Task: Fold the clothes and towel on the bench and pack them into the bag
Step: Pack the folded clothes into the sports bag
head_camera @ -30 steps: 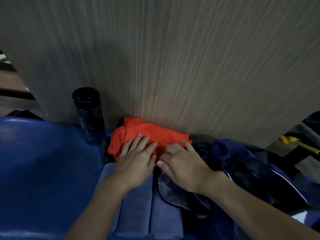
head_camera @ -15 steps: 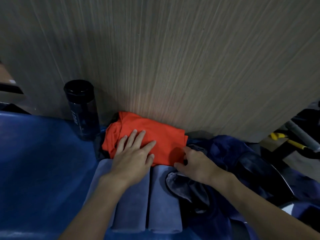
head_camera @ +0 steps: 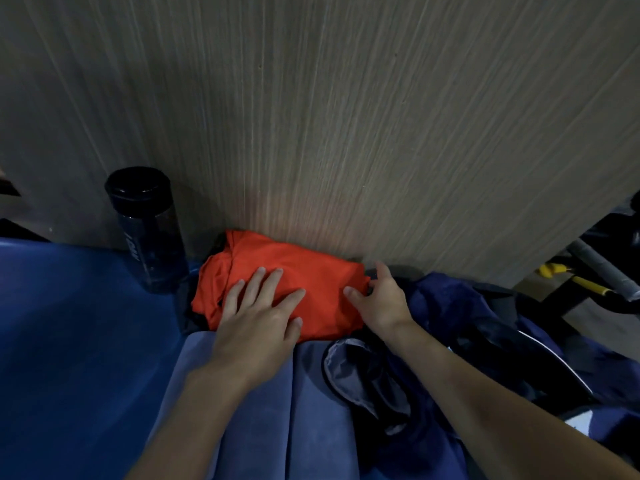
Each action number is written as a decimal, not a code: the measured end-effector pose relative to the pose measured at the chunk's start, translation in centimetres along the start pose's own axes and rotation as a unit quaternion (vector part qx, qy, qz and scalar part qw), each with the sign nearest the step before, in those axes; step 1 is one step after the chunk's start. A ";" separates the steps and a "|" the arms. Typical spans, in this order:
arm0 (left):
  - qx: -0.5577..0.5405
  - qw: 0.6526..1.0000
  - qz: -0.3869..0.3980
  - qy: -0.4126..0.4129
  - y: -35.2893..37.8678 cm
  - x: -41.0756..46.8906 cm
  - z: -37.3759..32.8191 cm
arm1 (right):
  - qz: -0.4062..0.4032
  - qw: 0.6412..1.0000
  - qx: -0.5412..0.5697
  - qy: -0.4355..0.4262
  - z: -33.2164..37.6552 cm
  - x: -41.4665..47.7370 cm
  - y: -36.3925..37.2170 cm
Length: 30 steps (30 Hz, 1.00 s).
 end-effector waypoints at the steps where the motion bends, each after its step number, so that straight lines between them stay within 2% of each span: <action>1: -0.002 1.000 0.000 0.001 0.0 0.0 0.0 | -0.010 1.000 0.006 0.008 -0.1 0.5 -0.1; 6: -0.010 1.000 -0.014 0.007 0.1 0.2 0.2 | -0.033 0.998 0.046 0.031 -0.6 2.6 0.4; 9: -0.010 1.000 -0.012 0.009 0.1 0.3 0.3 | -0.020 0.999 0.037 0.028 -1.0 3.6 1.0; 14: -0.009 1.000 -0.012 0.009 0.2 0.4 0.4 | -0.016 0.999 -0.023 -0.039 0.0 3.4 0.6; 17: 0.001 1.000 -0.005 0.004 0.2 0.3 0.3 | 0.007 0.998 0.034 -0.051 0.5 3.0 0.5; 23: -0.016 1.000 -0.006 0.001 0.0 0.3 0.3 | -0.025 0.988 0.116 -0.099 1.8 2.4 -0.3; 27: -0.008 1.000 -0.005 -0.001 -0.1 0.4 0.4 | 0.042 0.981 0.186 -0.029 1.0 2.5 0.0; 30: -0.014 1.000 0.000 -0.005 -0.2 0.4 0.3 | 0.111 0.976 0.186 0.021 0.1 2.4 0.3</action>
Point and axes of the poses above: each hand's wrist, its own x-axis towards the middle knuckle, its own y-axis out of the palm, z = x × y, the point moved 6 cm from there along x, towards the middle knuckle, and after that the axes turned 8 degrees about -y, right-handed, at the moved point
